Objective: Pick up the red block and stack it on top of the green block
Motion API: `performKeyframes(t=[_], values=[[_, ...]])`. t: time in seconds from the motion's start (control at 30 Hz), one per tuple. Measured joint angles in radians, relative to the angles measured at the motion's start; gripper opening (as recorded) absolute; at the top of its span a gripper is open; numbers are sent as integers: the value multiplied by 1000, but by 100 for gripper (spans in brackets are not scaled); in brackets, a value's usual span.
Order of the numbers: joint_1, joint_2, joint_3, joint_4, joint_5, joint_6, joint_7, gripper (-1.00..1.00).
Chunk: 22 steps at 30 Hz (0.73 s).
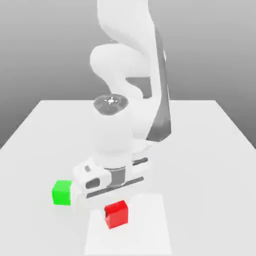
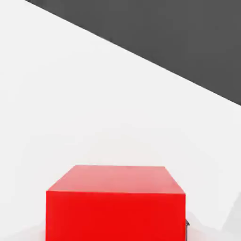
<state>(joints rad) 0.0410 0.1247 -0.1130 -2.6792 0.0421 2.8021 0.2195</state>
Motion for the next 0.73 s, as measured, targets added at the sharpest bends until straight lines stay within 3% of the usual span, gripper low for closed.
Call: performKeyframes(t=[0.37,0.6,0.63,0.73], values=[[-313,-292,-157,-164,-149,-121,164,-100],[-307,-100,-159,-168,-3,69,66,-100],[-316,-72,-144,-168,20,95,51,100],[-316,-72,-144,-168,20,95,51,100]])
